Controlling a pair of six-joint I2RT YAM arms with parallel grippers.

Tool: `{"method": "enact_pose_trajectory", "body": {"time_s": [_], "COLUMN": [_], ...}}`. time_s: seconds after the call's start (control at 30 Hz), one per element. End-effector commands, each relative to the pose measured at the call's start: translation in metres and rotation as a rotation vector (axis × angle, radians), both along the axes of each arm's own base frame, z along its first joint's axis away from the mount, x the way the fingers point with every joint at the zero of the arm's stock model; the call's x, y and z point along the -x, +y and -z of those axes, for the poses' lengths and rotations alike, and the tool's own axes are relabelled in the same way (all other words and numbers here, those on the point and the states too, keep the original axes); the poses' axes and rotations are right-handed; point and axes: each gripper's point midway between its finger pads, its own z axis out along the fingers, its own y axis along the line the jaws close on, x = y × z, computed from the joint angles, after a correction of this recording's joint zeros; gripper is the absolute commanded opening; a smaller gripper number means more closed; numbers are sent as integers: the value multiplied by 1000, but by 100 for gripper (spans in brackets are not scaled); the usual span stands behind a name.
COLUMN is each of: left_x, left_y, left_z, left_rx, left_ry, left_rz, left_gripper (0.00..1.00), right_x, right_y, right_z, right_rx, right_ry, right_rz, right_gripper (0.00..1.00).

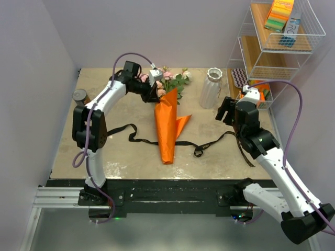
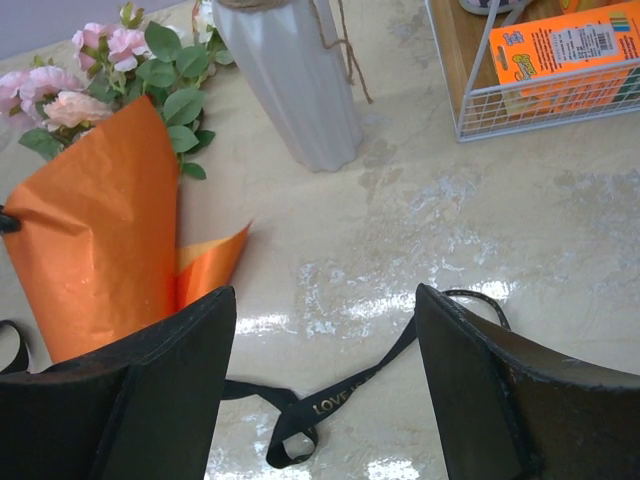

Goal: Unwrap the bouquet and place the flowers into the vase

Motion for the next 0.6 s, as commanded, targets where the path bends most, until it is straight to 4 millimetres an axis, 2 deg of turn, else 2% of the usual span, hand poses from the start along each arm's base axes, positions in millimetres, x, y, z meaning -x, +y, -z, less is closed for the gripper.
{"method": "enact_pose_trajectory", "body": {"time_s": [0.0,0.03,0.07,0.1,0.13,0.17,0.2,0.23,0.3,0.33,0.37,0.47,0.57], "left_x": [-4,-4,-6,-1,4,15,21,29,42,45,44,41,27], "left_y": [7,7,10,10,9,4,0,-4,-11,-10,-7,8,29], "left_z": [-113,-131,-138,-151,-154,-161,-160,-147,-138,-122,-115,-79,-59], "left_rx": [38,46,37,47,52,58,58,38,3,-18,-36,-112,-114], "left_ry": [-213,-225,-233,-246,-238,-250,-244,-219,-223,-200,-193,-162,-150], "left_rz": [-31,-56,-89,-95,-99,-84,-75,-63,-46,-46,-62,-95,-143], "left_gripper": [0,0,0,0,1,18,26,29,56,69,88,99,99], "right_x": [0,1,1,3,4,6,7,8,10,11,11,13,13], "right_y": [5,6,6,5,4,4,2,2,1,0,0,-1,-1], "right_z": [-15,-16,-14,-15,-15,-13,-14,-13,-12,-12,-12,-12,-12], "right_rx": [-30,-33,-33,-36,-40,-37,-41,-42,-42,-44,-44,-45,-45], "right_ry": [-62,-63,-59,-65,-66,-64,-68,-67,-65,-64,-63,-59,-59], "right_rz": [-31,-33,-32,-30,-31,-28,-26,-24,-18,-16,-14,-11,-13], "right_gripper": [75,75,75,75,75,75,76,76,78,79,82,83,83]}}
